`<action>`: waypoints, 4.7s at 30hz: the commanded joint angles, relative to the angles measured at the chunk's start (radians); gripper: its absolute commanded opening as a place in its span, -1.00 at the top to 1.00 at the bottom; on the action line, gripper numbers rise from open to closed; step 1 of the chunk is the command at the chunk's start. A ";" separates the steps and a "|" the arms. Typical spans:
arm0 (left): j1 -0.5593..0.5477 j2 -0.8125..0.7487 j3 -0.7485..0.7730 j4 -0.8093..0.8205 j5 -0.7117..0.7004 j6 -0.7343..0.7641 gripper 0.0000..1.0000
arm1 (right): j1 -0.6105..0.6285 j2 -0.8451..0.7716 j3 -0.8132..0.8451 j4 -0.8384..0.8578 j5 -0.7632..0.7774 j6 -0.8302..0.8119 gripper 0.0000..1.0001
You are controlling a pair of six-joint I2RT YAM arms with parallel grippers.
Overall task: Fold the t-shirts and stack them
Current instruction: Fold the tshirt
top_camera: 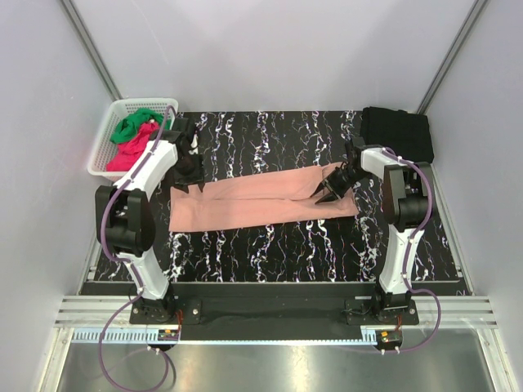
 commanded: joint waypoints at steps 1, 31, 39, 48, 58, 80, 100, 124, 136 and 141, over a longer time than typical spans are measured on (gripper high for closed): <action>0.004 -0.016 0.001 0.012 0.014 0.013 0.01 | 0.000 -0.039 -0.011 0.040 -0.032 0.026 0.26; 0.007 -0.001 0.016 0.017 0.014 0.018 0.02 | 0.001 0.090 0.120 -0.028 -0.049 0.004 1.00; 0.007 -0.008 -0.004 0.021 0.014 0.015 0.02 | 0.001 0.078 0.174 -0.045 -0.055 0.003 1.00; 0.008 -0.017 -0.013 0.035 0.014 0.012 0.01 | 0.020 0.136 0.303 -0.103 -0.070 -0.022 1.00; 0.020 -0.017 -0.016 0.046 0.040 0.015 -0.05 | 0.084 0.283 0.508 -0.161 -0.113 -0.027 1.00; 0.042 -0.021 -0.025 0.060 0.077 0.015 -0.05 | 0.139 0.334 0.627 -0.201 -0.108 -0.054 0.10; 0.042 -0.050 -0.051 0.060 0.074 0.019 -0.04 | 0.128 0.318 0.697 -0.312 0.188 -0.163 0.22; -0.004 -0.016 -0.059 0.060 0.144 0.030 -0.07 | 0.125 0.147 0.618 -0.393 0.252 -0.292 0.24; -0.032 -0.011 -0.148 0.089 0.117 0.029 -0.07 | 0.112 0.191 0.528 -0.344 0.413 -0.290 0.28; -0.033 0.022 -0.163 0.103 0.103 0.019 -0.08 | 0.099 0.237 0.564 -0.355 0.451 -0.275 0.31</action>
